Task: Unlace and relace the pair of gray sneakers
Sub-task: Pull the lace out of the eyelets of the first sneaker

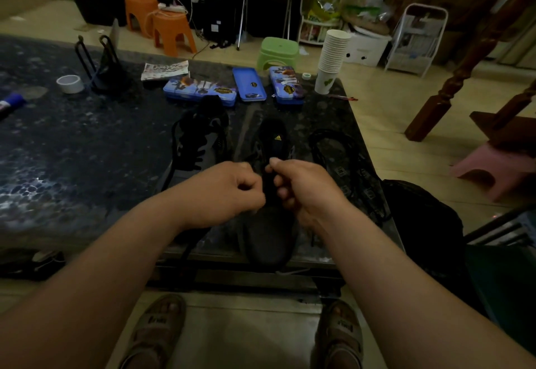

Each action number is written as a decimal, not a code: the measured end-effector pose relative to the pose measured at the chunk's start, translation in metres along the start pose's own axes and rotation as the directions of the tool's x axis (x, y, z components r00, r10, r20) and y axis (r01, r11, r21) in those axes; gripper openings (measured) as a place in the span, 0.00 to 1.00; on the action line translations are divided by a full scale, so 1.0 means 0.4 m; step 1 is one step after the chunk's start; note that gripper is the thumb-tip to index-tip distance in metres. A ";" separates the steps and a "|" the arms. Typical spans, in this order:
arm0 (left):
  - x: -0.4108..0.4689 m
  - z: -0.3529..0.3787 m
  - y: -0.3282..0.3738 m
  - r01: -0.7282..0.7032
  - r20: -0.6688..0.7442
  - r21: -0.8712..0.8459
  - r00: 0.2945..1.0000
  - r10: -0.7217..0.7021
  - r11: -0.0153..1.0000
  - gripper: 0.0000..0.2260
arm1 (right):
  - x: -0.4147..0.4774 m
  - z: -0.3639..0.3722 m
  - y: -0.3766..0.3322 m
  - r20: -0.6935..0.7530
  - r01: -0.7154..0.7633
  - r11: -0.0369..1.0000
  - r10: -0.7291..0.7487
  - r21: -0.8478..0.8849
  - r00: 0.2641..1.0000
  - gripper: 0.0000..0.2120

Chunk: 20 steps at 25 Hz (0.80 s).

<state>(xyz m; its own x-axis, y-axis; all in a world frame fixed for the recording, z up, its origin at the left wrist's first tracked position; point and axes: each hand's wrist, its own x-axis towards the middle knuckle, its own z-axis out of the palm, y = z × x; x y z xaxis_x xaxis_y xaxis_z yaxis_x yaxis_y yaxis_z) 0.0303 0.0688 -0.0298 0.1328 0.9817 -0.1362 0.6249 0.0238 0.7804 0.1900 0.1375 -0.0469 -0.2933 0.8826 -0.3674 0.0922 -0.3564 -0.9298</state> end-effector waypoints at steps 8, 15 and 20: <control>0.027 0.019 -0.037 0.145 -0.076 -0.048 0.986 -0.148 0.988 0.09 | -0.079 -0.034 0.025 0.419 0.229 0.776 0.049 -0.588 0.907 0.10; 0.078 0.079 -0.043 0.219 -0.349 0.152 0.924 -0.155 0.964 0.16 | 0.079 -0.074 -0.018 -0.122 0.028 0.943 -0.072 -0.332 0.990 0.15; 0.107 0.085 -0.045 0.255 -0.359 0.176 0.916 -0.180 0.951 0.18 | 0.086 -0.070 -0.030 -0.036 -0.078 0.980 0.073 -0.183 0.997 0.06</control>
<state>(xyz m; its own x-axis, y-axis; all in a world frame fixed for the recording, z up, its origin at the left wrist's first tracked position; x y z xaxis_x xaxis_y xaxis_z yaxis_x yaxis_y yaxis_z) 0.0508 0.1038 -0.0706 -0.2668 0.9627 -0.0459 0.7633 0.2401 0.5998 0.2053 0.1808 -0.0489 -0.2513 0.8648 -0.4347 0.2873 -0.3623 -0.8867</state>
